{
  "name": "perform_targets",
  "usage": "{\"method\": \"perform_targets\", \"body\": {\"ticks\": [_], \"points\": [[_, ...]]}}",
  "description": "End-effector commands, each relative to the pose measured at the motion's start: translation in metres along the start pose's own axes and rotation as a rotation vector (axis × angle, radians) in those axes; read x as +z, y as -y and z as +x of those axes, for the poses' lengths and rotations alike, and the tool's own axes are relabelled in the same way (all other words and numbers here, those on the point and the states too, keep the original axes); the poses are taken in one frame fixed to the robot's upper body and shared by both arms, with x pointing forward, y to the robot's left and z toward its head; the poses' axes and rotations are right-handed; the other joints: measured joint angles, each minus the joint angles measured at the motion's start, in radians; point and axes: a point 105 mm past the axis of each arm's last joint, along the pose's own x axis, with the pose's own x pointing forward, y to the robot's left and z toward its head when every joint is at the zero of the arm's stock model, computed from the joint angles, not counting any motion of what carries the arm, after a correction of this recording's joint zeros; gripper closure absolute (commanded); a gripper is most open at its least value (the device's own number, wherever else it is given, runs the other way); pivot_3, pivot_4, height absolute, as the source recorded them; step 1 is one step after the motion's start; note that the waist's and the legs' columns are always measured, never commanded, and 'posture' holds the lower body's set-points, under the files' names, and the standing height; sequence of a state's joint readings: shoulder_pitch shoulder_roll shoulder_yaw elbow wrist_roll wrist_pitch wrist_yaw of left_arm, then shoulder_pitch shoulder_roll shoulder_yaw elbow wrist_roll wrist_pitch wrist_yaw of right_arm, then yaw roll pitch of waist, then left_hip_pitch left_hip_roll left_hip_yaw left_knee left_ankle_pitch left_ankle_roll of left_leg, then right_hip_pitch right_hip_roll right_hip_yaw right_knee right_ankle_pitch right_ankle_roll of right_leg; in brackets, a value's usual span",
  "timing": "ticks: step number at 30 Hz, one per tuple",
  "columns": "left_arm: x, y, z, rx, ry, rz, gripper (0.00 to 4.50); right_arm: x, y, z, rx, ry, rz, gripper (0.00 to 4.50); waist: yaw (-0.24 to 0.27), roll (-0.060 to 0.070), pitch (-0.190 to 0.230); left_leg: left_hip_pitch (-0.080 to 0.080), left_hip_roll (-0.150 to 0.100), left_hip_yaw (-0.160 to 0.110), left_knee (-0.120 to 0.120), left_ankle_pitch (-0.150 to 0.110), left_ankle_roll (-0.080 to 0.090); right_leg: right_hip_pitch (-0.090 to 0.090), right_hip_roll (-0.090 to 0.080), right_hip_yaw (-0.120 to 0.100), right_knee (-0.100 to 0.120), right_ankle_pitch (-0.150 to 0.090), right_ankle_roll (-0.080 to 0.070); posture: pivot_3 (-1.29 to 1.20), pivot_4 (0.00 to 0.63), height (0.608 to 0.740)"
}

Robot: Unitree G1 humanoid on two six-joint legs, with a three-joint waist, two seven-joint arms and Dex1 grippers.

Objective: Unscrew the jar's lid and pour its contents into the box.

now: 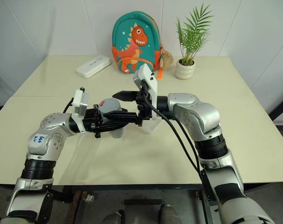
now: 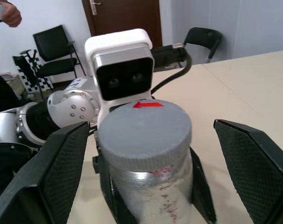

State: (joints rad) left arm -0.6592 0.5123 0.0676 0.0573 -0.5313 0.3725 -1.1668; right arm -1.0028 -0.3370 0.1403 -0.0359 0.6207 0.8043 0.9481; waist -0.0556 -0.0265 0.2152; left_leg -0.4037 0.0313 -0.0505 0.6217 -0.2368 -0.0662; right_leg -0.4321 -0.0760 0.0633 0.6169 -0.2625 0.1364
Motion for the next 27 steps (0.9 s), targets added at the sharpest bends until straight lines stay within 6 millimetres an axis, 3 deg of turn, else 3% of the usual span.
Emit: {"method": "perform_targets", "body": {"ticks": [1, 13, 16, 20, 23, 27], "points": [[0.012, 0.001, -0.003, -0.001, 0.029, 0.033, 2.5, 0.018, -0.005, 0.003, 0.019, 0.06, -0.053, 0.05, 0.0, 0.0, 0.0, 0.0, 0.0, 0.0, 0.0, 0.0, 0.0, 0.0, 0.0, 0.0, 0.0, 0.0, 0.0, 0.0, 0.15, 0.74], [0.013, 0.001, -0.002, 0.001, 0.031, 0.033, 2.5, 0.018, -0.005, 0.012, 0.026, 0.067, -0.064, 0.05, 0.0, 0.0, 0.0, 0.0, 0.0, 0.0, 0.0, 0.0, 0.0, 0.0, 0.0, 0.0, 0.0, 0.0, 0.0, 0.0, 0.15, 0.74], [0.013, 0.001, -0.002, 0.0, 0.031, 0.032, 2.5, 0.017, -0.005, 0.012, 0.026, 0.069, -0.061, 0.62, 0.0, 0.0, 0.0, 0.0, 0.0, 0.0, 0.0, 0.0, 0.0, 0.0, 0.0, 0.0, 0.0, 0.0, 0.0, 0.0, 0.15, 0.74], [0.013, 0.001, -0.002, -0.001, 0.031, 0.03, 2.5, 0.018, -0.005, 0.011, 0.023, 0.076, -0.062, 1.89, 0.0, 0.0, 0.0, 0.0, 0.0, 0.0, 0.0, 0.0, 0.0, 0.0, 0.0, 0.0, 0.0, 0.0, 0.0, 0.0, 0.15, 0.74], [0.013, 0.001, -0.001, -0.001, 0.032, 0.03, 2.5, 0.024, -0.004, 0.011, 0.012, 0.113, -0.043, 1.89, 0.0, 0.0, 0.0, 0.0, 0.0, 0.0, 0.0, 0.0, 0.0, 0.0, 0.0, 0.0, 0.0, 0.0, 0.0, 0.0, 0.15, 0.74], [0.012, 0.002, -0.002, -0.004, 0.03, 0.028, 2.5, 0.064, -0.012, -0.004, 0.082, 0.356, 0.129, 1.89, 0.0, 0.001, 0.0, 0.0, 0.0, 0.0, 0.0, 0.0, 0.0, 0.0, 0.0, 0.0, 0.001, 0.0, 0.0, 0.0, 0.15, 0.74]]}}
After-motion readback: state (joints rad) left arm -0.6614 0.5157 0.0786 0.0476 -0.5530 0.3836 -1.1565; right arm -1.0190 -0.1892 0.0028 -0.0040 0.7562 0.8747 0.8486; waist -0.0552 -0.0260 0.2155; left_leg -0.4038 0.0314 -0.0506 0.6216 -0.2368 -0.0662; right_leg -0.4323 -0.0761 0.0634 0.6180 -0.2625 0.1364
